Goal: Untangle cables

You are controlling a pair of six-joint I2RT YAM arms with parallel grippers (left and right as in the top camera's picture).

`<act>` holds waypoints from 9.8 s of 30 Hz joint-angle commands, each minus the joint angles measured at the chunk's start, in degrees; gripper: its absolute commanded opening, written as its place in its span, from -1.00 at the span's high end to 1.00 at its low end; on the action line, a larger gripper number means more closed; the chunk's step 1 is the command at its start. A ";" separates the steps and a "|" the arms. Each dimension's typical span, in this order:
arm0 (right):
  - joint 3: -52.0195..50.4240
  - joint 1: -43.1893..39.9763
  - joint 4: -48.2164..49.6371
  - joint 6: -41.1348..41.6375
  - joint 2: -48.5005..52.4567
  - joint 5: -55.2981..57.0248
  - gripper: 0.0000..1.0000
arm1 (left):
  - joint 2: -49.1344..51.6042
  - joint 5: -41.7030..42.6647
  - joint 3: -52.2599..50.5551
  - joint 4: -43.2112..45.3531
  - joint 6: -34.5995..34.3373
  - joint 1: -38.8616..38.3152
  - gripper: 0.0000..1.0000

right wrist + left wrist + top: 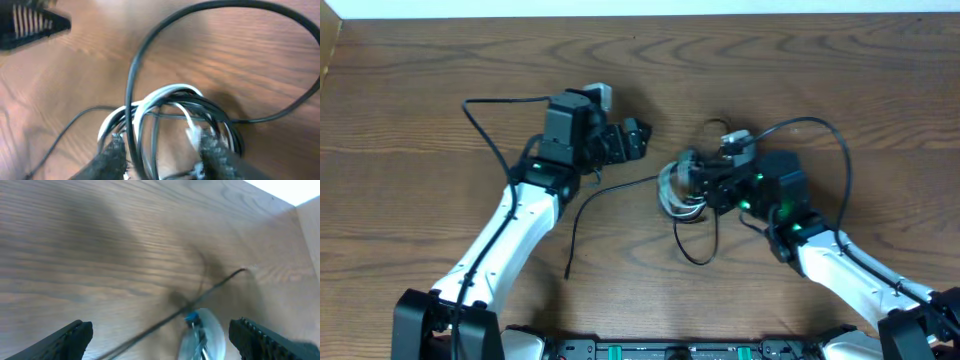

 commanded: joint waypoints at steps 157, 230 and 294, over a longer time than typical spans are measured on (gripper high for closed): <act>6.05 -1.18 -18.58 21.84 -0.42 1.01 0.21 | 6.16 12.48 1.01 9.07 -15.63 -2.14 0.66; 6.05 -13.20 -29.18 16.13 -0.42 13.42 0.04 | 9.46 -15.10 1.01 -6.69 -79.06 -27.82 -0.97; 6.05 -13.88 -27.47 17.27 -0.42 -2.84 0.05 | 7.43 19.85 1.03 2.62 -11.23 -11.72 0.85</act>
